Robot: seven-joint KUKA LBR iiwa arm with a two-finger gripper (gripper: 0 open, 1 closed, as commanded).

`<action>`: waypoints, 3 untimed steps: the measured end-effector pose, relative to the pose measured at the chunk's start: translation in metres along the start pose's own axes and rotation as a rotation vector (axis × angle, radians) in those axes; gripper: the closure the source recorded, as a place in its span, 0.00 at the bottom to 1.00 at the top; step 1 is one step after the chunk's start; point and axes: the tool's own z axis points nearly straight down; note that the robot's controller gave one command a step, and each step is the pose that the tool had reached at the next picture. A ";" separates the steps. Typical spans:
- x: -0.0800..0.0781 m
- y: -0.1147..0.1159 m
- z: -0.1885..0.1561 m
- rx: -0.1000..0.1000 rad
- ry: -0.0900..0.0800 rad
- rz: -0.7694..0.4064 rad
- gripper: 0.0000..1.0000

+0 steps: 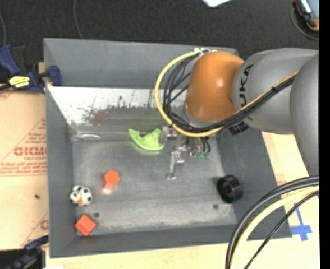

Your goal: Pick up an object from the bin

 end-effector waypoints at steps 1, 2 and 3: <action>-0.002 0.000 -0.005 0.000 -0.008 0.000 0.00; -0.053 0.026 0.046 0.001 -0.012 -0.040 0.00; -0.054 0.022 0.065 0.000 -0.014 -0.096 1.00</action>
Offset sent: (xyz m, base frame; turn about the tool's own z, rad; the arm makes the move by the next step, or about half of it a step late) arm 0.0525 0.0304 -0.0544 -0.0334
